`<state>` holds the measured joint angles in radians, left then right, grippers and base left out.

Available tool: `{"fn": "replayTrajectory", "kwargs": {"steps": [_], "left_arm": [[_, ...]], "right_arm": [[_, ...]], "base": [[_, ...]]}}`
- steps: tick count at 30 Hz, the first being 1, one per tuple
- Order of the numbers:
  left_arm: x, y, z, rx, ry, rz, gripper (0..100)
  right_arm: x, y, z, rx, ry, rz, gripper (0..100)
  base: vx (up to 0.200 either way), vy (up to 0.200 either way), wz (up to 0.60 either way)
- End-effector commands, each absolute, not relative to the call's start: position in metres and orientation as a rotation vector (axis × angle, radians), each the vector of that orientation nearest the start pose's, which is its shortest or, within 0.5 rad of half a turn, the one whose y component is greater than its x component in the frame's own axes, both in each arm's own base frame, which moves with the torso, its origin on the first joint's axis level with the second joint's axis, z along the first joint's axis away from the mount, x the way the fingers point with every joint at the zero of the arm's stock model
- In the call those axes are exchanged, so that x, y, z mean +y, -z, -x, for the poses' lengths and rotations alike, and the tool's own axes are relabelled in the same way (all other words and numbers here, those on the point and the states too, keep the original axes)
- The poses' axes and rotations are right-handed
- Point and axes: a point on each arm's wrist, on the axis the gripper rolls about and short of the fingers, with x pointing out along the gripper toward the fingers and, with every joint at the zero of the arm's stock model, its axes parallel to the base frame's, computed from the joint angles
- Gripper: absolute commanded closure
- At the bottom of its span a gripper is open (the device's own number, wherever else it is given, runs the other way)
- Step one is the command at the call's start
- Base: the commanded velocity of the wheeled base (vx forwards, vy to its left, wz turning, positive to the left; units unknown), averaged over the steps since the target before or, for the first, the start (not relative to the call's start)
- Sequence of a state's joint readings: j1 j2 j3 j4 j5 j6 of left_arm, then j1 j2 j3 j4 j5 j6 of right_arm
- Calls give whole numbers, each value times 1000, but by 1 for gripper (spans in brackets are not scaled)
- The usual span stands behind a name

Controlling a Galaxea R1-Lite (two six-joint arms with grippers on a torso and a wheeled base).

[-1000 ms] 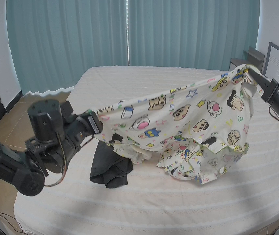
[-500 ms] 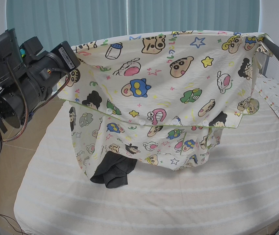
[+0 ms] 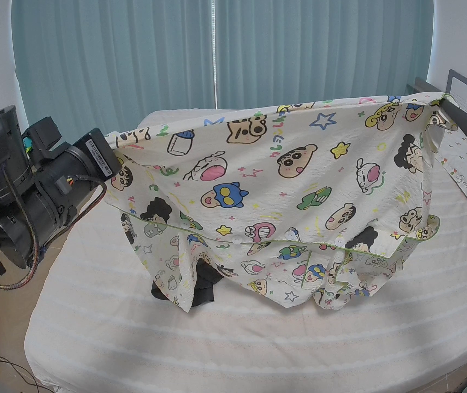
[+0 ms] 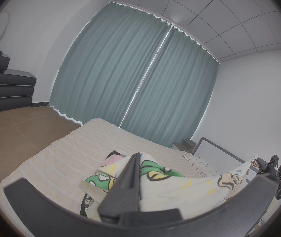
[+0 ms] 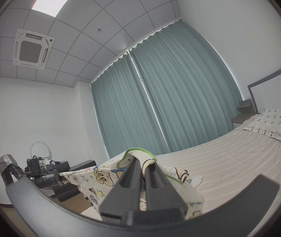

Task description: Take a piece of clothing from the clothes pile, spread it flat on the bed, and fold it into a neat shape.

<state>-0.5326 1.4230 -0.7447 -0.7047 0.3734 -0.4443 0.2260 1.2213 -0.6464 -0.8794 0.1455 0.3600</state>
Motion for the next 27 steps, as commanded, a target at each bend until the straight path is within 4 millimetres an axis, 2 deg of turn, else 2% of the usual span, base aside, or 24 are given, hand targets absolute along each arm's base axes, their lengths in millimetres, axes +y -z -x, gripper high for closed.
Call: {"fn": "replayTrajectory", "kwargs": {"steps": [1, 8, 17, 27], "left_arm": [[-112, -252, -206, -1, 165, 462, 100], [-107, -253, -198, -11, 167, 499, 100], [-107, -251, -198, 3, 167, 551, 100], [-115, -250, -195, 14, 199, 547, 100]], "right_arm": [[43, -286, -169, -267, -429, -367, 100], [48, -289, -159, -278, -473, -374, 100], [47, -294, -155, -299, -479, -374, 100], [47, -292, -153, -296, -479, -376, 100]], "base": [[-200, 0, 0], [-200, 0, 0], [0, 0, 0], [0, -200, 0]]}}
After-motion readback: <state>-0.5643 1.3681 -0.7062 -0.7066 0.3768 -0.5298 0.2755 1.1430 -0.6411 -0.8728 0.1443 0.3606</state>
